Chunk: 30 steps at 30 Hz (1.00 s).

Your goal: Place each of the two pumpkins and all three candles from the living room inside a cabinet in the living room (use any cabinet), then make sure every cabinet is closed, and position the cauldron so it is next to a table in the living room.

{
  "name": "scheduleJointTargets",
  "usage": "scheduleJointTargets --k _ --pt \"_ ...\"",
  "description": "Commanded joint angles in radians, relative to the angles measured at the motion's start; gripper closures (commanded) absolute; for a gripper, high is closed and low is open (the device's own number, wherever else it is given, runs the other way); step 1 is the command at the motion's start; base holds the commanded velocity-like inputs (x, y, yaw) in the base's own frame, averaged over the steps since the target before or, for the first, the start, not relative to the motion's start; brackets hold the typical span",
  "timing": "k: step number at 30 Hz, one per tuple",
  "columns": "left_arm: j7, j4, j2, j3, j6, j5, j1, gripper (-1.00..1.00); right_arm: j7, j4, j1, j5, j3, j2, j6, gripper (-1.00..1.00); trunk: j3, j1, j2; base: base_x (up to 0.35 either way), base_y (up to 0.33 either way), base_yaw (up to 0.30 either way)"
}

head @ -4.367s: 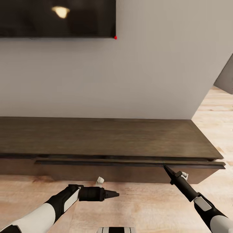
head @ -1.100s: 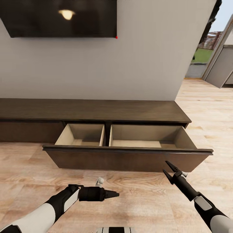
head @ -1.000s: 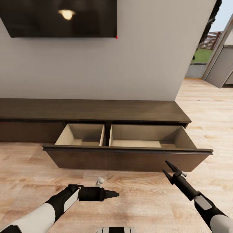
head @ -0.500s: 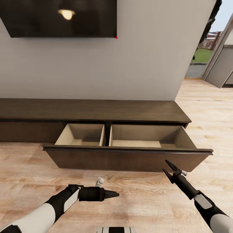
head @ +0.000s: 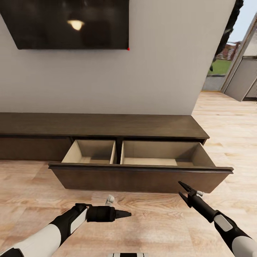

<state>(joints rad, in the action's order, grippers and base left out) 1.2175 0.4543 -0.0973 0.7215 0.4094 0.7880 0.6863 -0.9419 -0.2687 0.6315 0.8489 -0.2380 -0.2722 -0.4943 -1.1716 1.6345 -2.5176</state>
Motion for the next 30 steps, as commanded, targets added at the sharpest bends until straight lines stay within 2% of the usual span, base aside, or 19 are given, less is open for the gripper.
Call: scheduleJointTargets --k 1,5,8,11,14,21,24,26,27,28,30 --pt "0.001 0.000 -0.001 0.006 0.011 0.010 0.001 -1.00 0.008 0.001 0.000 -0.005 -0.001 0.000 -0.016 -1.00 0.003 -0.001 0.000 0.000 0.000 0.000" --pt "0.000 -0.002 -0.001 0.006 0.013 0.010 0.001 -1.00 0.042 -0.001 0.000 -0.047 0.000 -0.007 -0.062 -1.00 0.019 -0.002 0.001 0.000 0.000 0.000" --pt "-0.002 -0.002 -0.001 0.006 0.014 0.006 0.001 -1.00 0.092 -0.002 0.000 -0.093 -0.001 -0.022 -0.092 -1.00 0.030 -0.004 0.002 0.000 0.000 0.000" --pt "-0.002 -0.002 0.000 0.006 0.021 0.004 0.002 -1.00 0.143 -0.003 0.000 -0.115 -0.001 -0.030 -0.121 -1.00 0.042 -0.005 0.002 0.000 0.000 0.000" --pt "-0.004 -0.003 0.000 0.006 0.047 0.003 0.002 -1.00 0.175 -0.003 0.000 -0.124 -0.001 -0.039 -0.137 -1.00 0.053 -0.006 0.003 0.000 0.000 0.000" --pt "-0.022 -0.009 0.004 0.008 0.073 0.003 0.002 -1.00 0.197 -0.002 0.000 -0.133 -0.001 -0.047 -0.151 -1.00 0.081 -0.010 0.005 0.000 0.000 0.000" --pt "-0.035 -0.010 0.006 0.008 0.077 0.003 0.002 -1.00 0.228 -0.002 0.000 -0.135 0.000 -0.053 -0.153 -1.00 0.092 -0.011 0.005 0.000 0.000 0.000" --pt "-0.041 -0.011 0.006 0.008 0.079 0.003 0.002 -1.00 0.275 -0.004 0.000 -0.136 0.001 -0.062 -0.154 -1.00 0.100 -0.012 0.006 0.000 0.000 0.000" --pt "-0.049 -0.011 0.007 0.009 0.084 0.002 0.002 -1.00 0.325 -0.007 -0.001 -0.141 0.015 -0.068 -0.154 -1.00 0.104 -0.012 0.006 -0.028 0.000 0.000" --pt "-0.054 -0.011 0.007 0.009 0.087 0.002 0.002 -1.00 0.341 -0.011 -0.001 -0.147 0.025 -0.068 -0.154 -1.00 0.108 -0.013 0.006 -0.064 0.000 0.000" --pt "-0.103 -0.011 0.008 0.009 0.105 0.003 0.002 -1.00 0.390 -0.037 -0.001 -0.193 0.089 -0.070 -0.155 -1.00 0.115 -0.014 0.007 -0.181 0.000 0.000"
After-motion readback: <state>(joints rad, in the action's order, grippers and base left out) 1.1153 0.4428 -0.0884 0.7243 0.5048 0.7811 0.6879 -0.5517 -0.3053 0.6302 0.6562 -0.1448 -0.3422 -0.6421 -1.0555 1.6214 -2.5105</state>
